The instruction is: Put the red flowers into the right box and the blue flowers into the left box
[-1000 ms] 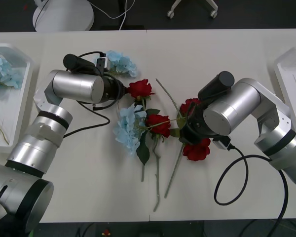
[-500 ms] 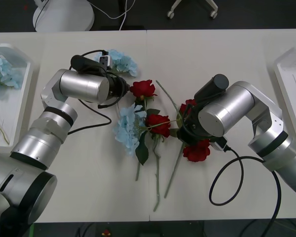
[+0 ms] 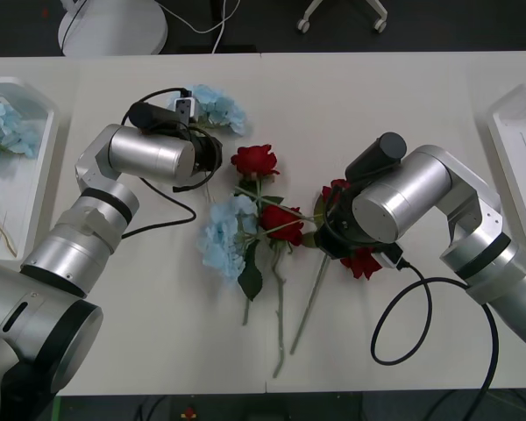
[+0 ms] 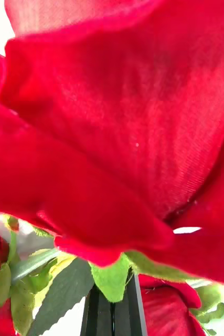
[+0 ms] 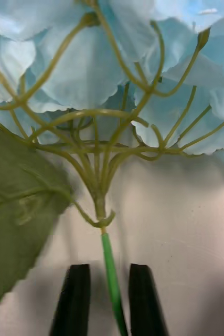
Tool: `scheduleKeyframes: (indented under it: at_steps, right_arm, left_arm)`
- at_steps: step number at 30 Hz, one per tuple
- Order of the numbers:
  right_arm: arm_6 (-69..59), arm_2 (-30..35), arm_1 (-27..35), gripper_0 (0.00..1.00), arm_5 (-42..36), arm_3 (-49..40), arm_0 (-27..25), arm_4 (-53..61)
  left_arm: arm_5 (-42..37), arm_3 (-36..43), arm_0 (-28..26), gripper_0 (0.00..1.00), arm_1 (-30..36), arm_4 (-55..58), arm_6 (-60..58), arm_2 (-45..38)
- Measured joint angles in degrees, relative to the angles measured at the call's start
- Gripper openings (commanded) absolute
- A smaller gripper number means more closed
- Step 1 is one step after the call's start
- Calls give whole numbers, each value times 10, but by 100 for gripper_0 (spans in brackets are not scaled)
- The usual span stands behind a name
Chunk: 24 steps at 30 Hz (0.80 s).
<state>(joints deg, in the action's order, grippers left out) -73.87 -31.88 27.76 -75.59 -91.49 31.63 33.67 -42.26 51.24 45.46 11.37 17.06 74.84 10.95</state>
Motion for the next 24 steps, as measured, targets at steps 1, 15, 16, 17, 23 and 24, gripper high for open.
scheduleKeyframes:
  at_steps: [1,15,16,17,23,24]
  right_arm:
    - [1,3,0,0,0,0,0,4]
    - [200,141,75,0,-27,1,0,91]
    - [230,143,86,0,-27,1,0,95]
    - [265,143,98,0,-27,1,0,100]
    - [405,143,153,0,-27,-12,0,110]
    - [425,143,162,0,-27,-18,0,110]
  left_arm:
    - [0,0,0,0,0,0,0,1]
    - [-138,123,0,0,1,3,0,-76]
    - [-158,144,0,0,2,3,0,-93]
    - [-185,169,0,0,4,4,0,-110]
    - [-311,264,0,0,43,8,0,-207]
    - [-328,272,0,0,53,9,0,-221]
